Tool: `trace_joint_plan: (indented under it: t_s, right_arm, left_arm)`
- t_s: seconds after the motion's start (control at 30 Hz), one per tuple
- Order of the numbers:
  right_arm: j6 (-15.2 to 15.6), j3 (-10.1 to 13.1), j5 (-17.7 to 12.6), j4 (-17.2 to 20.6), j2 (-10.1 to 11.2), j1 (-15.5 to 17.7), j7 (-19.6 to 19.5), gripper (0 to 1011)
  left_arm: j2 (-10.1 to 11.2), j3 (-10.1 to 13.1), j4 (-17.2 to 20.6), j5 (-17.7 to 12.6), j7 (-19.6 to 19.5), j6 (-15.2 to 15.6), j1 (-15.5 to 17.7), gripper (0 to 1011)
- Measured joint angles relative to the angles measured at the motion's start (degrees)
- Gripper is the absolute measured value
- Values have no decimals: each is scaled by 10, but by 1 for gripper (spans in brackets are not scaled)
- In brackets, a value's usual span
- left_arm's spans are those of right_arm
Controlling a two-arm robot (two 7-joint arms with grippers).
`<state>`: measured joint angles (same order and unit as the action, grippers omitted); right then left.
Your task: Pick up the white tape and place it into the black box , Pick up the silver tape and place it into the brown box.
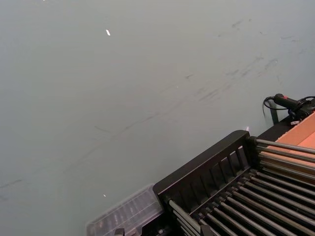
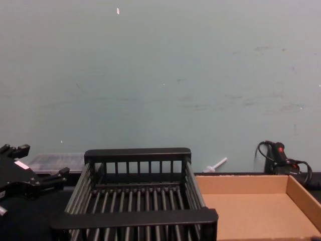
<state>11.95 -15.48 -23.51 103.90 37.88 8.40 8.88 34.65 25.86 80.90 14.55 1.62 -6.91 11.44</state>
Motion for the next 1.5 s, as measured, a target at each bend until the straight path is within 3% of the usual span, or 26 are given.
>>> trace_joint_plan:
  t_s: [0.27, 0.53, 1.5]
  right_arm:
    - [62, 1, -3, 10, 0, 6, 11, 1002]
    - [100, 1, 2, 11, -4, 6, 17, 1002]
    - [135, 8, 31, -13, -37, 1, 46, 1002]
  left_arm:
    - [0, 0, 0, 0, 0, 0, 0, 1001]
    - [0, 0, 0, 0, 0, 0, 0, 1001]
    - [0, 0, 0, 0, 0, 0, 0, 1001]
